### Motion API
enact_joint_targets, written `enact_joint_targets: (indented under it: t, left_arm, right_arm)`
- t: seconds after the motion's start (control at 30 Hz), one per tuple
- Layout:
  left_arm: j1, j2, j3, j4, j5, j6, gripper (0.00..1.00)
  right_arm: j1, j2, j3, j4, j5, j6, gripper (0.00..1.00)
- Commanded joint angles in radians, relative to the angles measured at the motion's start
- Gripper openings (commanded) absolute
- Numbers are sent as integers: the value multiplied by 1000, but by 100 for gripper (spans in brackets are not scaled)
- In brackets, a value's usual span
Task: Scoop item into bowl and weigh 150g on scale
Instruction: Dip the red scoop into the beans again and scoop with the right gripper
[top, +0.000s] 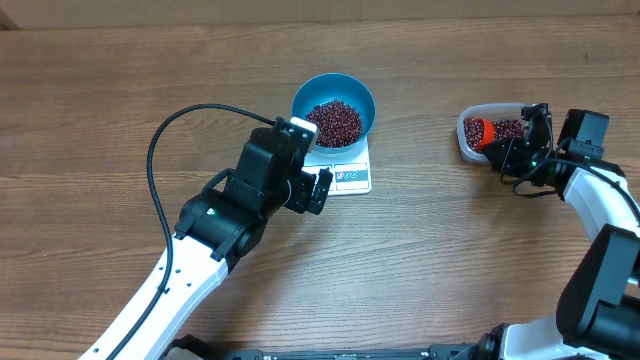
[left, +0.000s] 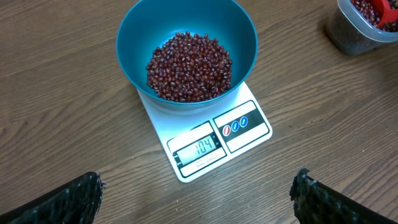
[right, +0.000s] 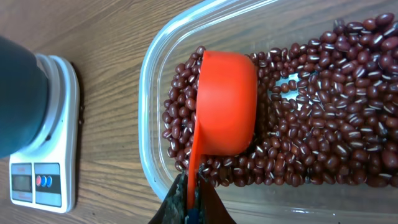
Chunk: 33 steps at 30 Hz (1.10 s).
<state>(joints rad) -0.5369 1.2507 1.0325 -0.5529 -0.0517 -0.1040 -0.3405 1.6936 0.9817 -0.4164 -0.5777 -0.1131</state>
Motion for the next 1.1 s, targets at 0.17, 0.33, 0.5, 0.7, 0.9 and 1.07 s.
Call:
enact_joint_targets:
  t: [0.17,0.33,0.5,0.7,0.9,1.07]
  left_arm:
    - [0,4,-1,3,12,11,100]
    - [0,4,-1,3,12,11,100]
    - [0,4,-1,3,12,11,100]
    - [0,4,-1,3,12,11,100]
    - [0,4,-1,3,12,11,99]
    - [0,4,-1,3,12,11,100]
  right_arm:
    - [2,37,-12,-8,-56,103,4]
    - [2,37,-12,-8,-67,113,4]
    - [2,37,-12,-8,-82,126,4]
    - [-23,38,-12,6,-87,170,4]
    - [-71,80,-12,23,-203,169,4]
    - [-89,127,-12,44,-289,169,4]
